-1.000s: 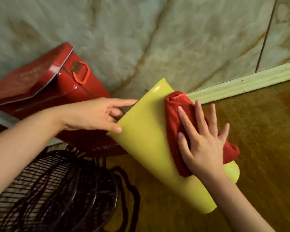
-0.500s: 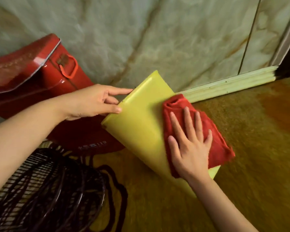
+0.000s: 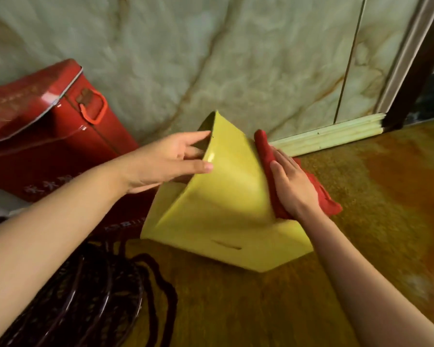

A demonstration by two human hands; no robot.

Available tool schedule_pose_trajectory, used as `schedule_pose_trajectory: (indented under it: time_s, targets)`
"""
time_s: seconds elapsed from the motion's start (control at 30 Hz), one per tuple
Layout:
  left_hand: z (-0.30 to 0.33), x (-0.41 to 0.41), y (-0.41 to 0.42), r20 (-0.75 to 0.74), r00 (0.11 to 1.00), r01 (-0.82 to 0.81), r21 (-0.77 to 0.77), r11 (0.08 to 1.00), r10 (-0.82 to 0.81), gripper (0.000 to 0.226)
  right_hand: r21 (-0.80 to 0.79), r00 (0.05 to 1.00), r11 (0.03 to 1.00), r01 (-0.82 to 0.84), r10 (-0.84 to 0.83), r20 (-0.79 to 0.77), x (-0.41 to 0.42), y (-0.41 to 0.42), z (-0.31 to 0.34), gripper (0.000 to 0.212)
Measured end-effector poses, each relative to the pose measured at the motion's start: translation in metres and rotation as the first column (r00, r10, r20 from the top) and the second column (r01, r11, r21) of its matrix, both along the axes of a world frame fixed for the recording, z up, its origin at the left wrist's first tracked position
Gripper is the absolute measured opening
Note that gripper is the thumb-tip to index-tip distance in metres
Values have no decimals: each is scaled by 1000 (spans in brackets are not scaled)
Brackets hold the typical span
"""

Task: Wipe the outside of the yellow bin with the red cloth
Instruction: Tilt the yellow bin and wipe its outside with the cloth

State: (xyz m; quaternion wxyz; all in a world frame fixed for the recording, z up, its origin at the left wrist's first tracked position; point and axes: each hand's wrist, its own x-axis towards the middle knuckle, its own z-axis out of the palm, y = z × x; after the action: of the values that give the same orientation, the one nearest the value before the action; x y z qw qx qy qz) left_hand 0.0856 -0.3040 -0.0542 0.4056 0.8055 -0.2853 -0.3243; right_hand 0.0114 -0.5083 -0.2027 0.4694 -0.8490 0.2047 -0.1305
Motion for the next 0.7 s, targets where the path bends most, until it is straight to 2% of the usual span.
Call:
schedule_pose_trajectory:
  time_s: [0.03, 0.1, 0.13, 0.17, 0.2, 0.27, 0.33, 0.37, 0.43, 0.47, 0.53, 0.6, 0.7]
  targets:
    - [-6, -7, 7, 57, 996, 57, 92, 994, -63, 65, 47, 999, 999, 21, -18, -48, -7, -11, -8, 62]
    - [-21, -25, 23, 343, 928, 47, 271, 962, -142, 21, 107, 996, 993, 47, -38, -82, -15, -20, -18, 61]
    - [-29, -31, 30, 457, 883, -21, 275, 961, -111, 19, 130, 996, 990, 55, -45, -80, -16, -20, -18, 61]
    - [-34, -37, 33, 537, 841, -65, 230, 971, -71, 30, 146, 996, 988, 55, -44, -78, -18, -18, -17, 61]
    - [-36, -39, 33, 544, 838, -84, 172, 982, -24, 34, 161, 996, 985, 57, -46, -75, -21, -16, -14, 60]
    - [-30, -36, 18, 540, 841, -79, 94, 992, 16, 31, 196, 997, 977, 79, -72, -40, -28, -13, -10, 55]
    - [-22, -26, -7, 511, 860, -23, 47, 999, -5, 17, 231, 990, 968, 98, -119, 79, -39, 1, -4, 50]
    - [-20, -22, -21, 486, 873, 13, 52, 999, -37, 6, 249, 975, 964, 99, -144, 169, -43, 15, -2, 50]
    - [-26, -19, -45, 394, 910, 94, 103, 990, -127, 8, 244, 929, 965, 94, -173, 326, -45, 44, -3, 57]
    - [-31, -18, -50, 323, 935, 111, 118, 987, -144, 8, 212, 917, 971, 106, -178, 357, -42, 58, -7, 61]
    - [-37, -9, -50, 220, 972, 60, 104, 993, -81, 14, 123, 925, 983, 134, -169, 341, -34, 79, -16, 61]
    - [-34, 4, -34, 160, 987, -23, 108, 994, 6, 28, 47, 937, 995, 91, -101, 333, -25, 91, -21, 59]
    - [-20, 18, 21, 122, 991, 18, 329, 944, -61, 73, -81, 955, 997, -11, 34, 296, -16, 99, -28, 60]
